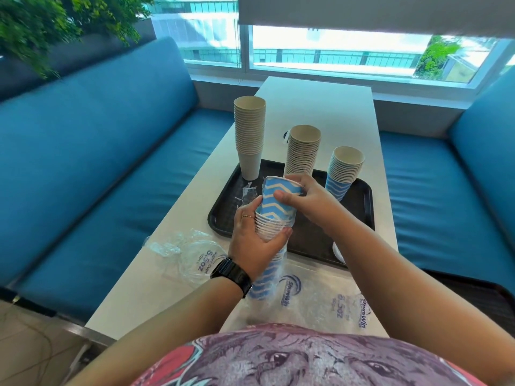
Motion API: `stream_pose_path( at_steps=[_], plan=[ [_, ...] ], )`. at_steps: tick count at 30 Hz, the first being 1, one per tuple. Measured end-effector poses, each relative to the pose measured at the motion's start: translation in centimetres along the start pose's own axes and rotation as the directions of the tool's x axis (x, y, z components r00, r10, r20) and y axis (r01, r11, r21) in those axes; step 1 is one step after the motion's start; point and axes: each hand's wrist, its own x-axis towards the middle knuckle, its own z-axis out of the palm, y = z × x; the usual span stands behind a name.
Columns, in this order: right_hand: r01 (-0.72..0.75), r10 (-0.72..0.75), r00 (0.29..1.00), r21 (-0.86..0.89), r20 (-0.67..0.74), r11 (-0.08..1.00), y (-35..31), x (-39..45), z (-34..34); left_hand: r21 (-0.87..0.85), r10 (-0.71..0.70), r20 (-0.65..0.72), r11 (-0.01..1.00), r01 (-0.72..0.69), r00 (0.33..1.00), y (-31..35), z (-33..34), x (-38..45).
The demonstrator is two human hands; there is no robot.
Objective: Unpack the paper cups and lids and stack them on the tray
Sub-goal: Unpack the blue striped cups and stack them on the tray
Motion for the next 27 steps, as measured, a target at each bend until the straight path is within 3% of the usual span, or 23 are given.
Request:
stream_pose_path(
  at_steps=[5, 12, 15, 21, 27],
  plan=[
    [0.000, 0.003, 1.000, 0.259, -0.014, 0.966, 0.1, -0.2, 0.1, -0.012, 0.005, 0.027, 1.000, -0.005, 1.000, 0.0, 0.0, 0.0],
    [0.202, -0.124, 0.956, 0.290, -0.267, 0.935, -1.3, -0.1, -0.9, -0.036, -0.003, 0.023, 0.999, 0.004, 1.000, -0.4, 0.1, 0.0],
    [0.259, -0.180, 0.913, 0.180, -0.367, 0.949, -1.9, 0.3, -2.5, -0.031, 0.005, 0.032, 1.000, -0.004, 0.999, -0.6, 0.2, 0.1],
    [0.277, -0.343, 0.773, -0.202, -0.533, 0.939, -1.7, 2.6, -7.4, -0.033, -0.002, 0.043, 0.999, 0.004, 0.999, -0.6, 0.3, 0.2],
    [0.190, -0.372, 0.670, -0.336, -0.642, 0.922, -1.8, 5.0, -11.5, -0.018, -0.007, 0.050, 1.000, 0.008, 0.999, -0.6, 0.3, 0.5]
  ],
)
